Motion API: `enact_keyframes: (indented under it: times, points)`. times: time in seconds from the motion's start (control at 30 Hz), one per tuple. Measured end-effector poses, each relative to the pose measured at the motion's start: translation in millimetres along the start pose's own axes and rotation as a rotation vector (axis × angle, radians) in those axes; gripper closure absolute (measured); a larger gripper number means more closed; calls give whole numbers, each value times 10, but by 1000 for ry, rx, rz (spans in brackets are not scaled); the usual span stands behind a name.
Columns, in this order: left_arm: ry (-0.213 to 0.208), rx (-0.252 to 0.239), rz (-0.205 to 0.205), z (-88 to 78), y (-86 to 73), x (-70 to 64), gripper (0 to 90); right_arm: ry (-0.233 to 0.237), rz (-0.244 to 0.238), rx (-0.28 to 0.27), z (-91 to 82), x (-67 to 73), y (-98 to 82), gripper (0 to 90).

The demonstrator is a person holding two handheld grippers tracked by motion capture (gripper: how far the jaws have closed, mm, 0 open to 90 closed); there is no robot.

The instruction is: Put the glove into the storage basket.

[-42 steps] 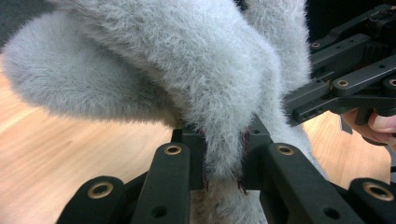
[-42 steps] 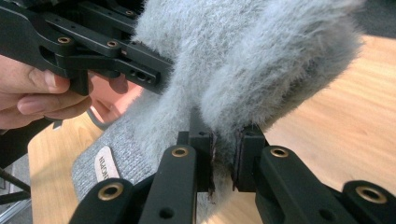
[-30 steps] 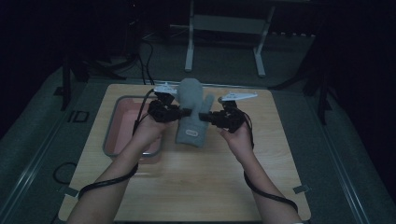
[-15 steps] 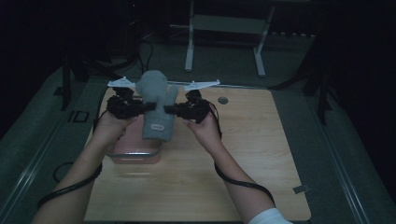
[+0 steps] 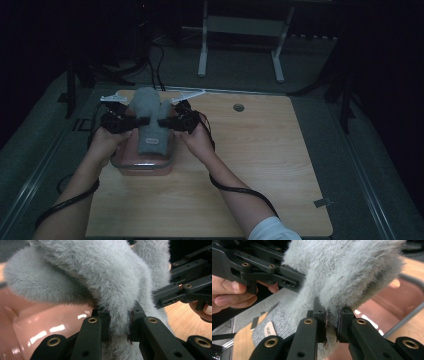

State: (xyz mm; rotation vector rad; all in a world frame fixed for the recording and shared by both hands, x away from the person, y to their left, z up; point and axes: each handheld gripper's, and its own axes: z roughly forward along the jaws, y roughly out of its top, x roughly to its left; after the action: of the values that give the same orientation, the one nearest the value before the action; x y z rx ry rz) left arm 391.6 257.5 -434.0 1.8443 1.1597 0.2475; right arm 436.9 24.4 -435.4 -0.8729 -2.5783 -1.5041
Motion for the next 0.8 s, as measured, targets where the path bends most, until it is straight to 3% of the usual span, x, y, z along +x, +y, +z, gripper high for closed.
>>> enact_keyframes:
  times: [0.23, 0.43, 0.57, 0.63, 0.8]
  points:
    - [-2, 66, -45, 184, -219, 191, 777, -36, 24, 77, 313, -76, -169, 813]
    - [27, 122, -67, 323, -306, 282, 775, -68, 32, 135, 505, -111, -255, 813]
    - [61, 180, -78, 416, -312, 324, 767, -106, 41, 190, 657, -140, -284, 812]
    - [106, 219, -58, 495, -286, 302, 766, -127, 45, 211, 691, -146, -276, 806]
    - [169, 253, -42, 581, -275, 266, 708, -155, 55, 242, 732, -170, -278, 742]
